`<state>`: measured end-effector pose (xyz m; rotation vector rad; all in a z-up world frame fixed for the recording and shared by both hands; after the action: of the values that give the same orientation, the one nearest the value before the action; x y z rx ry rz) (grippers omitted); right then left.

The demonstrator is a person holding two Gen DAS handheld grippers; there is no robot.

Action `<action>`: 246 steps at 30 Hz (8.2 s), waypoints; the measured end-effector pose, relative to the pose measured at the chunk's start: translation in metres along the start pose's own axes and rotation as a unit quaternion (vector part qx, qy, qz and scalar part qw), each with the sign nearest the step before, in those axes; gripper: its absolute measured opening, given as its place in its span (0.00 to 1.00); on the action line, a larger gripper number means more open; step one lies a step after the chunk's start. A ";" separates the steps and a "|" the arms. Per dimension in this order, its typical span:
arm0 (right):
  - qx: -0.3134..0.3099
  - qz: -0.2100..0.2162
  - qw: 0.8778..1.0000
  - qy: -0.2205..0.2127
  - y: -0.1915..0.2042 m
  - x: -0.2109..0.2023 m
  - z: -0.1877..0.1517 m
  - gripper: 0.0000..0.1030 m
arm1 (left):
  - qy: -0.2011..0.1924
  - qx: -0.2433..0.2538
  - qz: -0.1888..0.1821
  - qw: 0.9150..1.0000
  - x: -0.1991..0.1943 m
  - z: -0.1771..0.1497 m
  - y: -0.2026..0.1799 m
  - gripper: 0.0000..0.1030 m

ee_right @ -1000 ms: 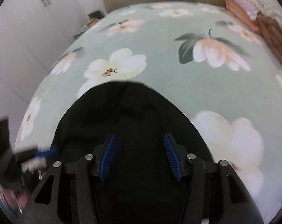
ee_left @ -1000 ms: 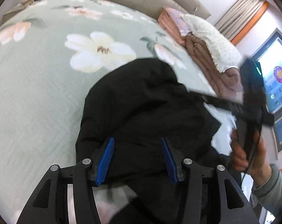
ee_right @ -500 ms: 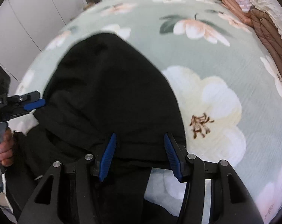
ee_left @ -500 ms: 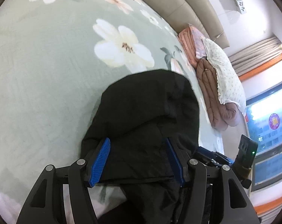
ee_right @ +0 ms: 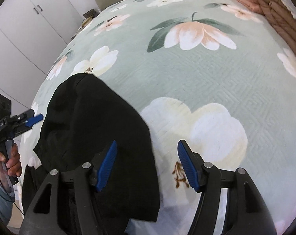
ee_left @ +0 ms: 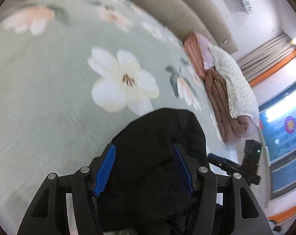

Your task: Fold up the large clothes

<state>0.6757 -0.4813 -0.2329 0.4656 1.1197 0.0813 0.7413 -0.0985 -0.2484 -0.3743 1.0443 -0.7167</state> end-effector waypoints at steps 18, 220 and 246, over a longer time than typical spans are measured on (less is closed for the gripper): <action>-0.110 0.045 0.993 0.007 0.077 -0.029 -0.036 0.15 | 0.026 0.058 -0.086 0.994 0.006 -0.011 -0.036 0.14; 0.144 0.069 0.970 -0.185 -0.002 -0.362 -0.381 0.16 | -0.210 0.033 -0.065 0.975 -0.367 -0.308 -0.092 0.23; 0.159 -0.053 0.986 0.008 -0.050 -0.184 -0.241 0.23 | 0.029 -0.001 0.025 0.999 -0.215 -0.192 -0.013 0.30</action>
<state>0.3739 -0.5033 -0.1816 0.6887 1.1760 -0.1896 0.5011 0.0509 -0.1908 -0.3297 1.1061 -0.6844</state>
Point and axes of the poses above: each gripper's, at about its wrist camera, not at the fingertips, and x roughly the way its jaws point, y to its left, z to its top, the point moved 1 cm from there along x, roughly the way its jaws point, and after that the axes turned 12 degrees about x, right-handed, at the moved point
